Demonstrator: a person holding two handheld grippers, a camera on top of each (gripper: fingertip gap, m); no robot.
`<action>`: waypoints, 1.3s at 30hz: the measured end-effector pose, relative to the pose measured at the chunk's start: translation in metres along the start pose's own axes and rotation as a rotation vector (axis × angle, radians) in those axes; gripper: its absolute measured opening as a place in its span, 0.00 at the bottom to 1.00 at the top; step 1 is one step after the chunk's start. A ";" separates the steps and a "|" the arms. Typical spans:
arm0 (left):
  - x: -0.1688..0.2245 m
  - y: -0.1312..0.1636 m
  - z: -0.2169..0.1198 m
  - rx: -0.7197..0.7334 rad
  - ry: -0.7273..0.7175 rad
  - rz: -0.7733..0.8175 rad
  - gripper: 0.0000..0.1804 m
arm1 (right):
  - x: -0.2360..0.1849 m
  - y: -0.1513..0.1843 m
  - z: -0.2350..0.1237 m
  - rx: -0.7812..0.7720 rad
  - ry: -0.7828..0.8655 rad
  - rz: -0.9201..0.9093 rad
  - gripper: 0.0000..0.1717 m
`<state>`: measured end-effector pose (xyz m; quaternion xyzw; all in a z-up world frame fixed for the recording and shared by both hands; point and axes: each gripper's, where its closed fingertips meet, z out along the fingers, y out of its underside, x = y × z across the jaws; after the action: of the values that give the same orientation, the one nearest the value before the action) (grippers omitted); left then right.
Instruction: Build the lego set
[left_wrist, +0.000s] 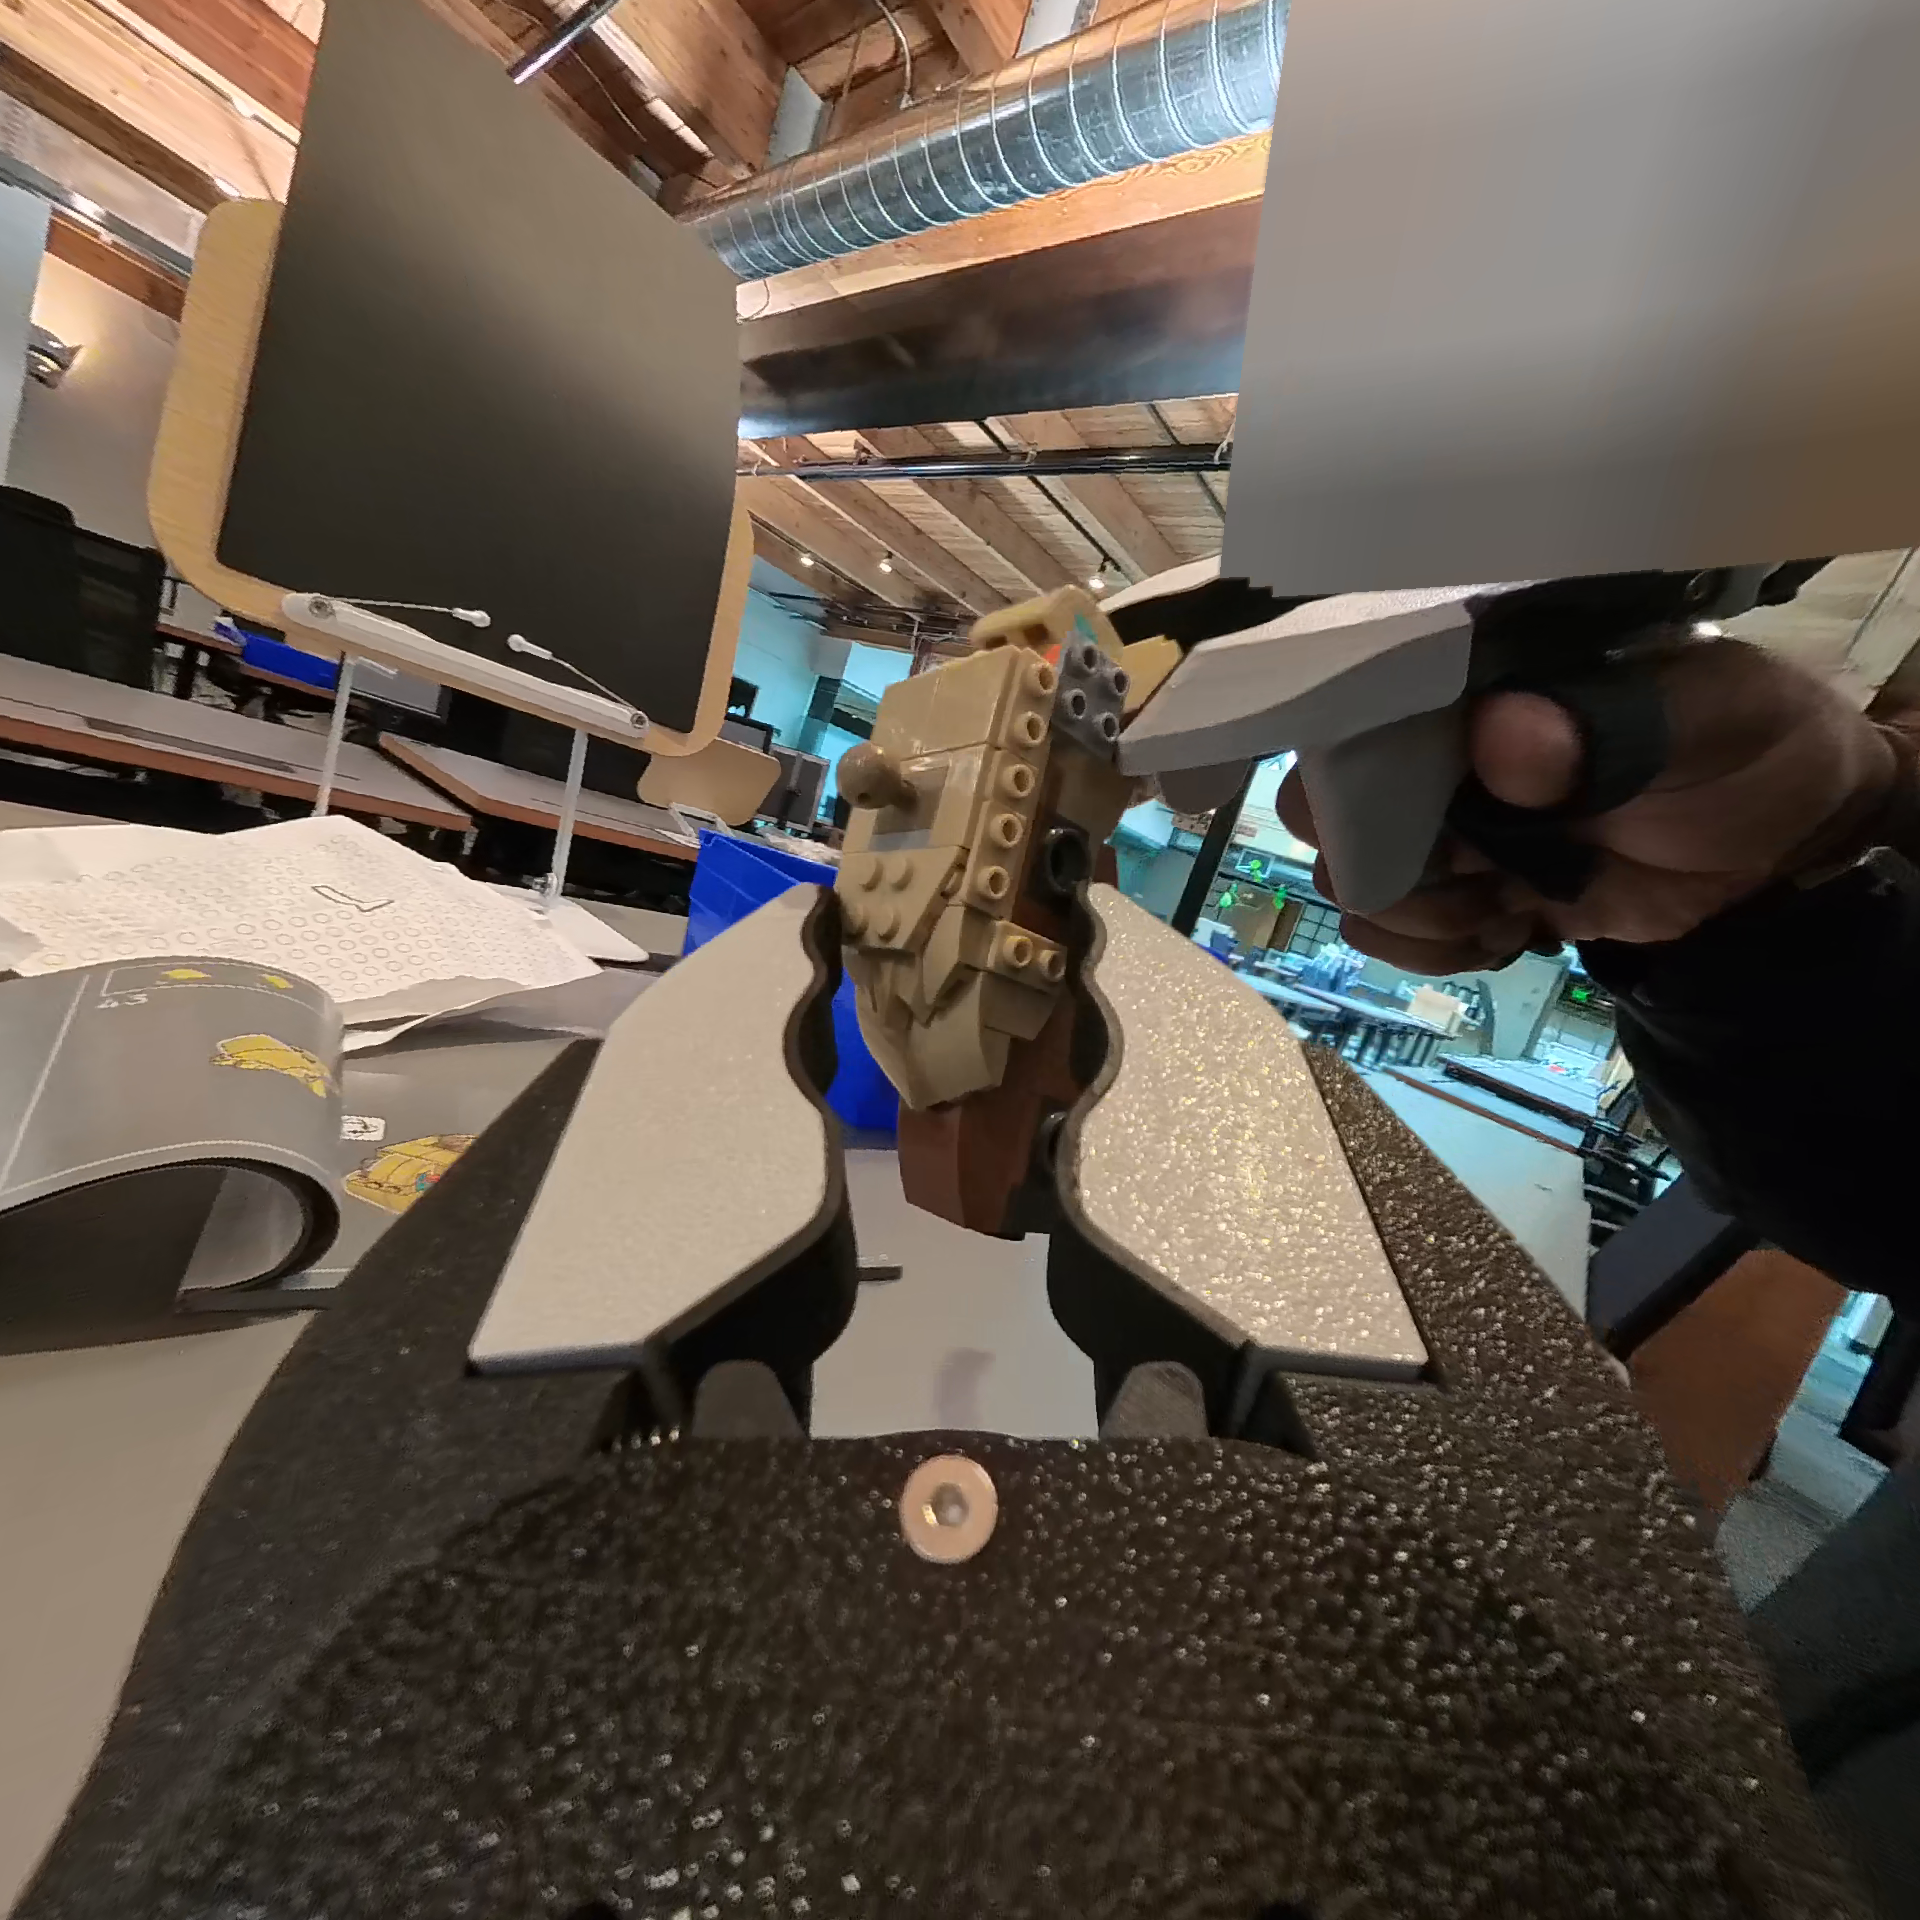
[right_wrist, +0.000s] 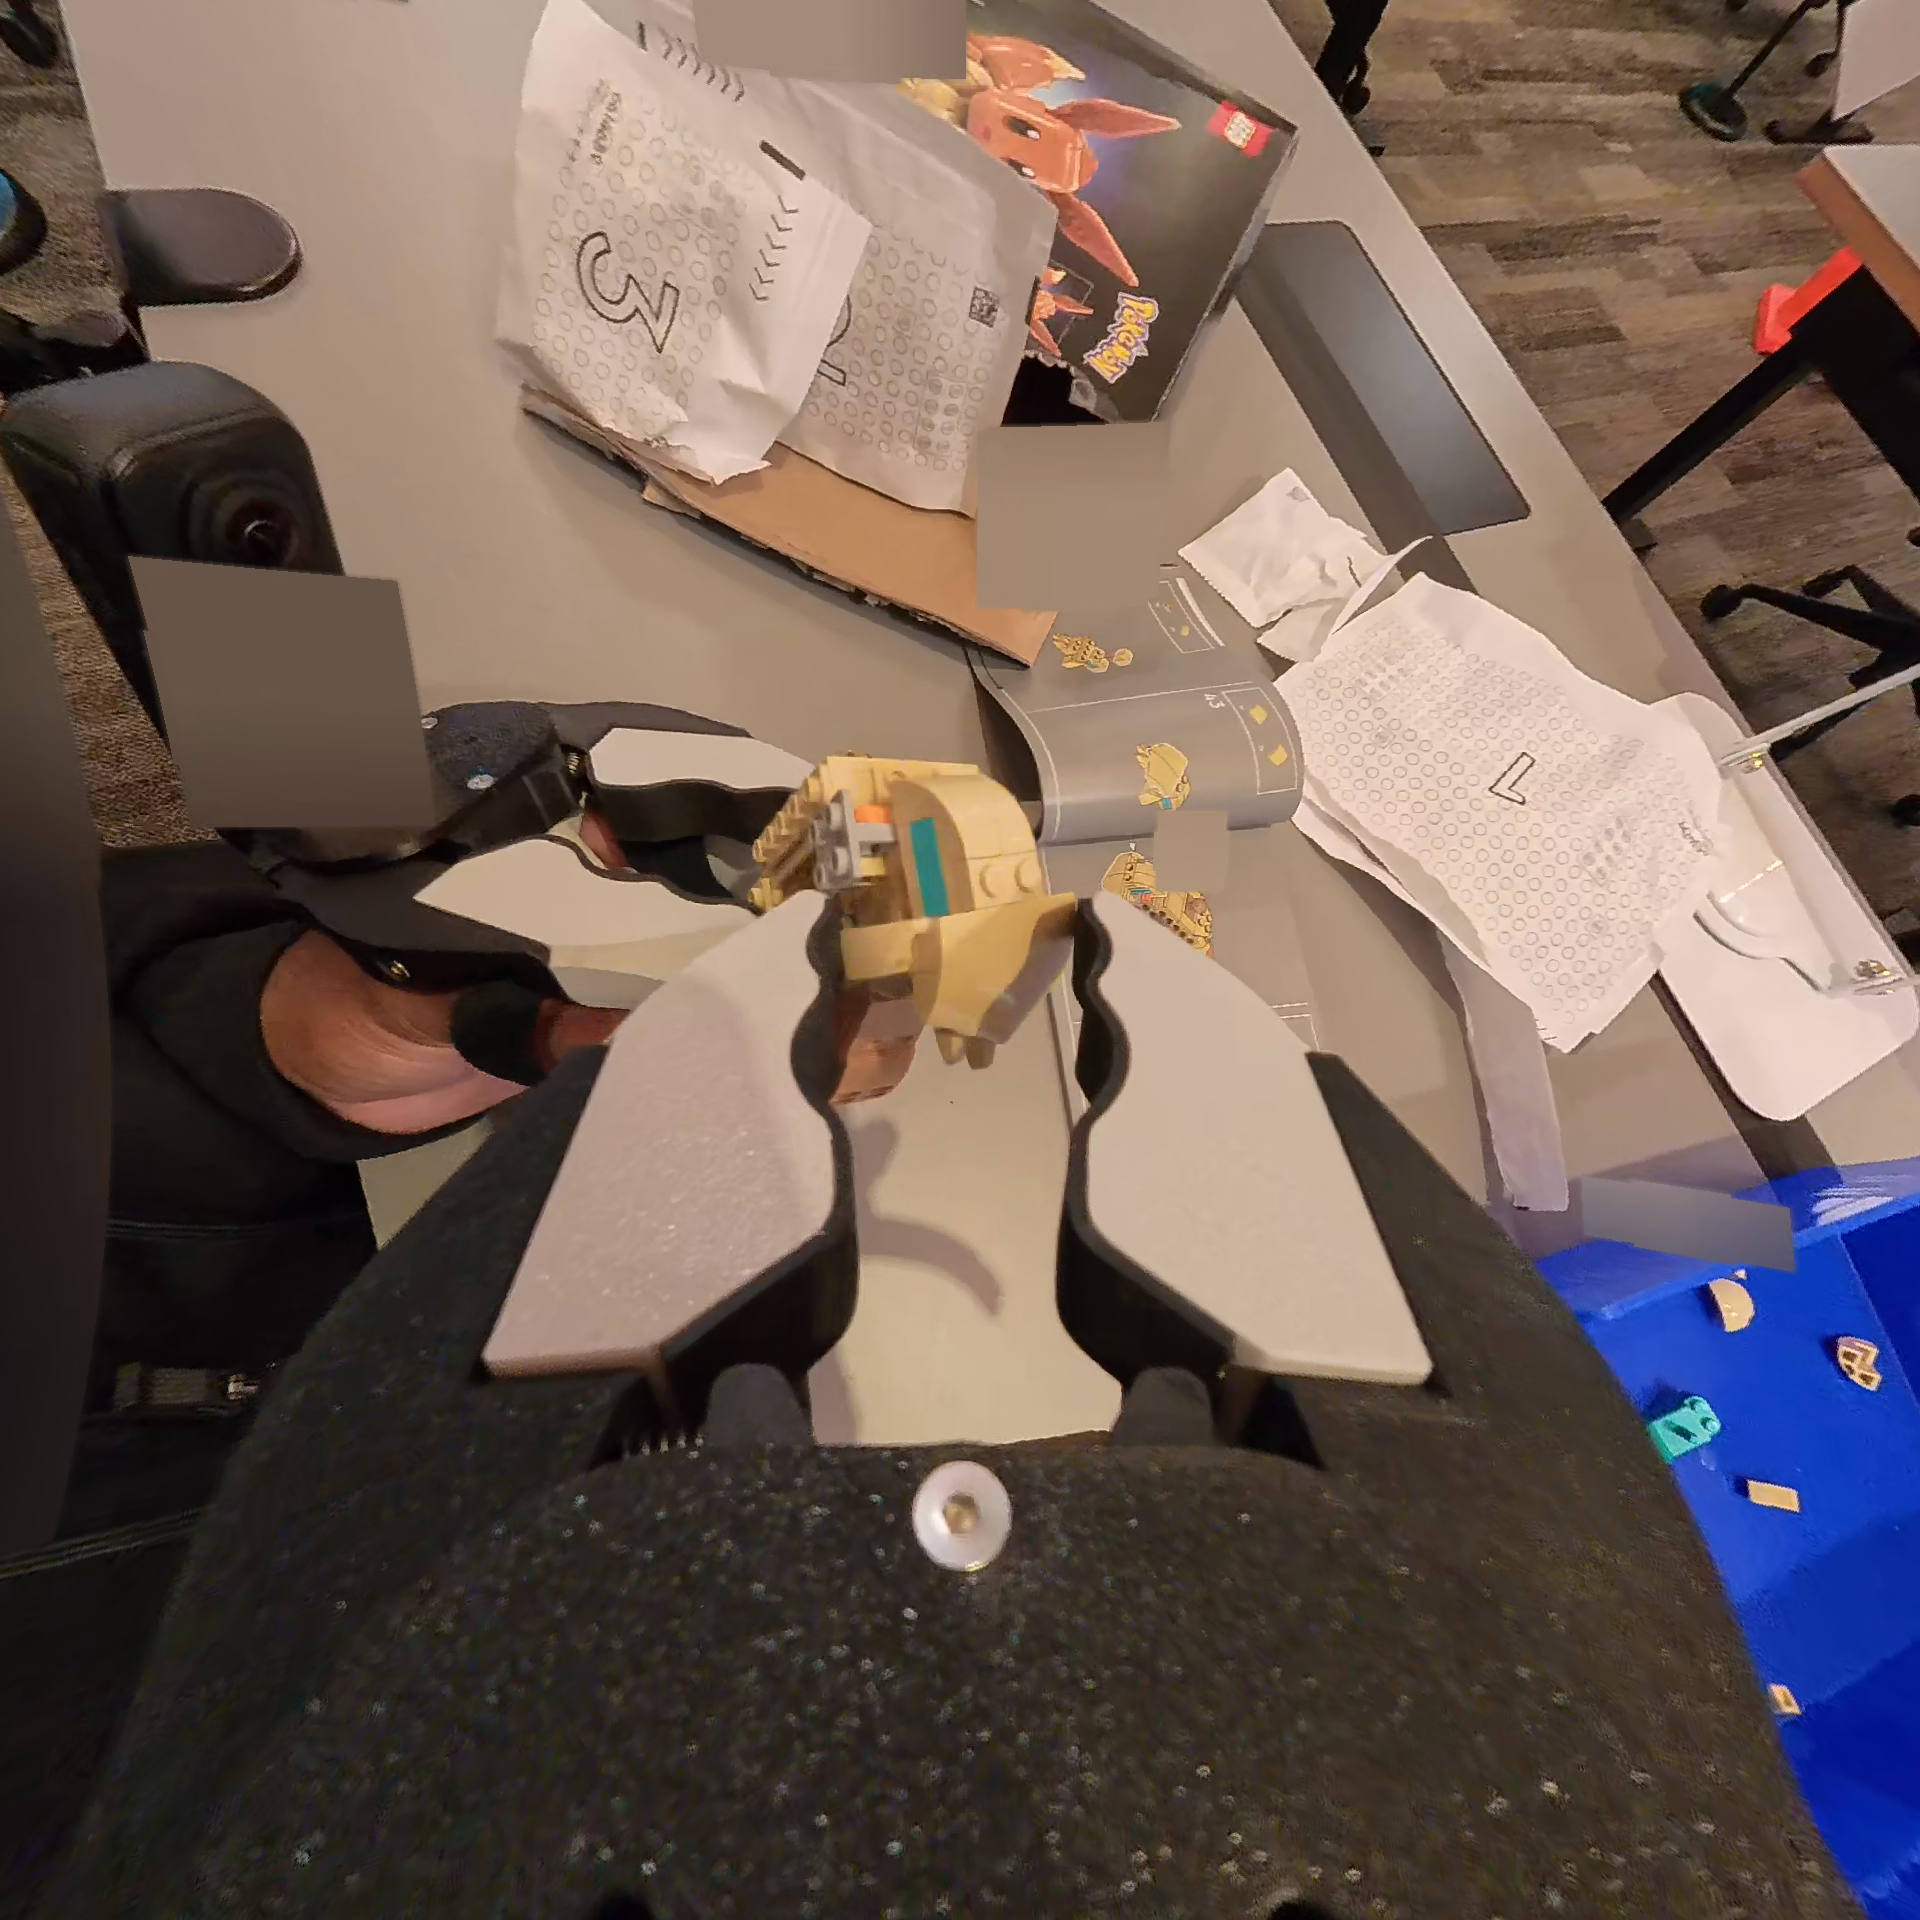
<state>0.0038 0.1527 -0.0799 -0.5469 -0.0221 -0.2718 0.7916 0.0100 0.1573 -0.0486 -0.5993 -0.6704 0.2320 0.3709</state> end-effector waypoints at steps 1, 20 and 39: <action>0.000 0.000 0.000 -0.001 -0.002 0.006 0.23 | 0.000 0.000 0.000 -0.001 0.004 0.000 0.25; -0.002 -0.002 -0.001 0.008 -0.014 0.002 0.23 | -0.002 -0.002 0.003 0.030 0.003 0.070 0.26; -0.004 0.000 0.000 -0.003 -0.022 -0.001 0.23 | 0.000 -0.004 0.002 0.108 -0.004 0.180 0.26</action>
<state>0.0005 0.1538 -0.0810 -0.5509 -0.0308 -0.2662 0.7904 0.0061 0.1568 -0.0467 -0.6357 -0.6013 0.3013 0.3789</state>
